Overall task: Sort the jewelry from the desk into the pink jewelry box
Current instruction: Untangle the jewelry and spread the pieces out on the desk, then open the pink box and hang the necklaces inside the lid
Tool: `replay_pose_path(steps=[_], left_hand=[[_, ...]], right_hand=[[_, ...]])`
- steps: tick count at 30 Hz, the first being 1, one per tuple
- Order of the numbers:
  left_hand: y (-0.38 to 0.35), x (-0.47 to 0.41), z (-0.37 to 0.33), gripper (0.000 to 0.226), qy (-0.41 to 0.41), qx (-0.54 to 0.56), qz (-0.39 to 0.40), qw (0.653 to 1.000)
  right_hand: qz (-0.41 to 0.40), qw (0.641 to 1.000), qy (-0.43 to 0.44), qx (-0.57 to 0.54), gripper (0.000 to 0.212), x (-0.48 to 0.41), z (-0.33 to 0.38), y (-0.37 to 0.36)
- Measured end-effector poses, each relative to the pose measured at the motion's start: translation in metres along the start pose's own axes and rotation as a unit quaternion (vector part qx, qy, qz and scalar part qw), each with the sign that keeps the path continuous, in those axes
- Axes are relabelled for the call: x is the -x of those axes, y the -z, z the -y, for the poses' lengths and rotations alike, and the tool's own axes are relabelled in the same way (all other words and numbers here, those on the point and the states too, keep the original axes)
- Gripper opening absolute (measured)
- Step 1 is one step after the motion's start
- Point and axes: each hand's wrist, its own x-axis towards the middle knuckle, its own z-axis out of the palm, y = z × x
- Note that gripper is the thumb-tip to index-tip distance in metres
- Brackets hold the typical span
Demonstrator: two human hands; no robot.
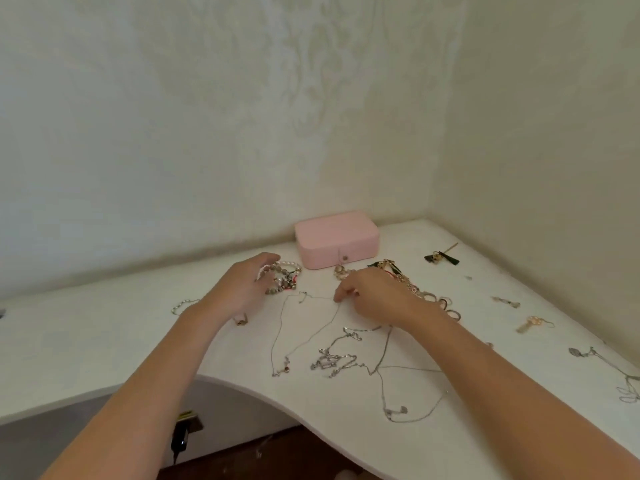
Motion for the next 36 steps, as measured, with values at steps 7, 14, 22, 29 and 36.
replay_pose_path(steps=[7,14,22,29,36], left_hand=[[-0.001,-0.054,-0.045,0.054,-0.070,-0.040,-0.007,0.997],[-0.014,-0.109,-0.074,0.095,-0.057,-0.119,0.094,0.987],[-0.026,-0.128,-0.067,0.103,-0.035,-0.103,0.125,0.986],[-0.016,-0.135,-0.080,0.129,0.014,-0.226,0.203,0.953],[-0.033,-0.118,-0.077,0.126,0.013,-0.171,0.185,0.968]], right_hand=[[0.020,0.997,-0.004,-0.077,0.046,0.003,-0.020,0.001],[0.067,0.994,0.000,-0.085,0.054,0.017,-0.030,0.007],[0.058,0.984,-0.064,-0.159,0.035,0.027,-0.048,0.031],[-0.308,0.888,-0.193,-0.282,0.042,0.029,-0.106,0.045],[-0.304,0.898,-0.194,-0.254,0.039,0.026,-0.104,0.037]])
